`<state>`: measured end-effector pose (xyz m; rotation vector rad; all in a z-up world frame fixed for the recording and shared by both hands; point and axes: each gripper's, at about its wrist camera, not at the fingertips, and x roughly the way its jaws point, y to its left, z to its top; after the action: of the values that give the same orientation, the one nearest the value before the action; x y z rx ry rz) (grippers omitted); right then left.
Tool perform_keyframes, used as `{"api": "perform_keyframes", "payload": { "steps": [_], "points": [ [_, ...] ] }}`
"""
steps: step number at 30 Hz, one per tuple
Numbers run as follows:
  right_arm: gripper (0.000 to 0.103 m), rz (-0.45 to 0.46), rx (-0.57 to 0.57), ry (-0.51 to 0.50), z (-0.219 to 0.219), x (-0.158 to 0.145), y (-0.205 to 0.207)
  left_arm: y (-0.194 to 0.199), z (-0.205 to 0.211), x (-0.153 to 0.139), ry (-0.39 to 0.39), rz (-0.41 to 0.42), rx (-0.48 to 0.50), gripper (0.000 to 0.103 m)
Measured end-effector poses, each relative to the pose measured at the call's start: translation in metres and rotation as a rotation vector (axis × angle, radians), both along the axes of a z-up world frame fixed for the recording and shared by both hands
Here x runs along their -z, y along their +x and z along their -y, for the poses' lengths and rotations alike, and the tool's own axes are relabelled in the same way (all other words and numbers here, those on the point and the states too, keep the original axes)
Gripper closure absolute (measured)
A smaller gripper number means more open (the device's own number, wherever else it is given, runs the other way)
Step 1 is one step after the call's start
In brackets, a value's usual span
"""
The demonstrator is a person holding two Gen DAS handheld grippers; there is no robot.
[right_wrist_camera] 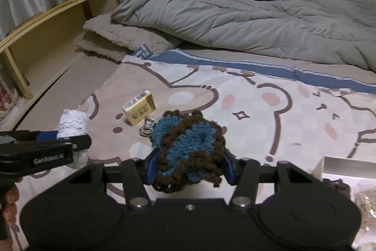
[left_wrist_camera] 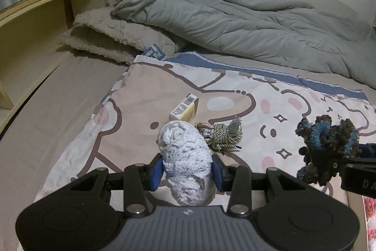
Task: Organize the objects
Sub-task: 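Carry the white knit ball and scrunchie over the white box with both tools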
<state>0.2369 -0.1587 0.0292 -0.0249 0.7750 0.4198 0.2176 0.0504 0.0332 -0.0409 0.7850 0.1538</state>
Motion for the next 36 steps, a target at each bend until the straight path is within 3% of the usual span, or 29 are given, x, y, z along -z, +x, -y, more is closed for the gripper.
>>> {"api": "perform_keyframes", "payload": {
  "steps": [18, 36],
  "points": [
    [0.049, 0.029, 0.073, -0.055, 0.016, -0.014, -0.011, -0.005, 0.024, -0.010, 0.019, 0.015, 0.028, 0.060],
    [0.049, 0.093, 0.212, -0.081, 0.128, -0.026, -0.010, 0.010, 0.146, -0.017, -0.048, 0.039, 0.190, 0.060]
  ]
}}
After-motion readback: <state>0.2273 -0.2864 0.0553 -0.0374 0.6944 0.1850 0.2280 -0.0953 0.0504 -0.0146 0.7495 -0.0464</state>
